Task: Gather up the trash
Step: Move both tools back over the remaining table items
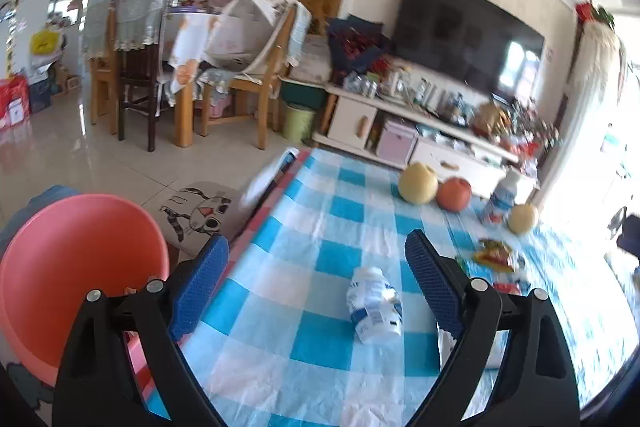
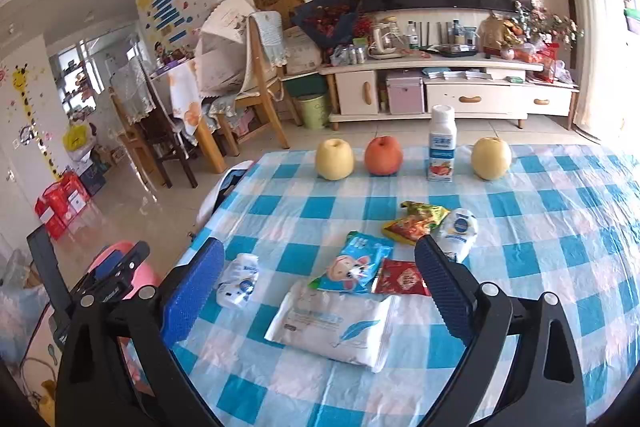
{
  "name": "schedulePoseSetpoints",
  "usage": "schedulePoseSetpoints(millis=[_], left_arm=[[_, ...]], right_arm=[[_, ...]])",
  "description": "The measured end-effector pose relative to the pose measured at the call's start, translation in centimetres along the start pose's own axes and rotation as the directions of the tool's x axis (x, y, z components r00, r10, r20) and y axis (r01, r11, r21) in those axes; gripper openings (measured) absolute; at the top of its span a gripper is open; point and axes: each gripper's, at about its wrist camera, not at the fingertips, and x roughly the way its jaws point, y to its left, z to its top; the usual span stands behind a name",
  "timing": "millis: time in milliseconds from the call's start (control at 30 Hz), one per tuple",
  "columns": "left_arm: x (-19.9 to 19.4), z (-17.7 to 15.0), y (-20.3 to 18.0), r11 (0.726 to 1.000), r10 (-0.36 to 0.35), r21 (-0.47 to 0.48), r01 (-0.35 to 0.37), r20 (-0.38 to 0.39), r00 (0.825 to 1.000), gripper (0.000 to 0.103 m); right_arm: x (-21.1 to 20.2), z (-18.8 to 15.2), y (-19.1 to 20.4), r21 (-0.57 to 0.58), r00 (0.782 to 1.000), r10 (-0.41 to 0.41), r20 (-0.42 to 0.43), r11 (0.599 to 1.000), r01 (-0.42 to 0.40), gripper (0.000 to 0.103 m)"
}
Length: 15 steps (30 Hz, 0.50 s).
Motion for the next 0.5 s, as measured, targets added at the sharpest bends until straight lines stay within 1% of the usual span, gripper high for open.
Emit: schedulePoseSetpoints(millis=[167,300,400,500], left_arm=[[0.6,-0.7,-2.5,0.993,-0.030,0.114,0.035,-0.039,0.999,0.091],[1.2,-1.1,-4.2,0.982,-0.026,0.185,0.035,-0.053,0.998,0.091],[1.8,-1.1,-5.0,0.977,-0.024,0.210,0.039,-0.071,0.997,0.091],[2.8,-1.2,-5.8,0.976,-0.030,0.209,0.052,-0.107,0.994,0.091]], right_arm=[[-0.2,0.7,-6.4,0.144,0.999,-0.048,0.018,0.989,0.045,0.095],[0.1,1.8,-10.2,0.239,0.998,-0.064,0.020,0.969,0.057,0.095],[0.5,2.5,-12.2,0.276,0.998,-0.059,0.014,0.960,0.053,0.095],[1.5,3.2,-13.3,0.283,0.998,-0.066,-0.016,0.957,0.068,0.095]])
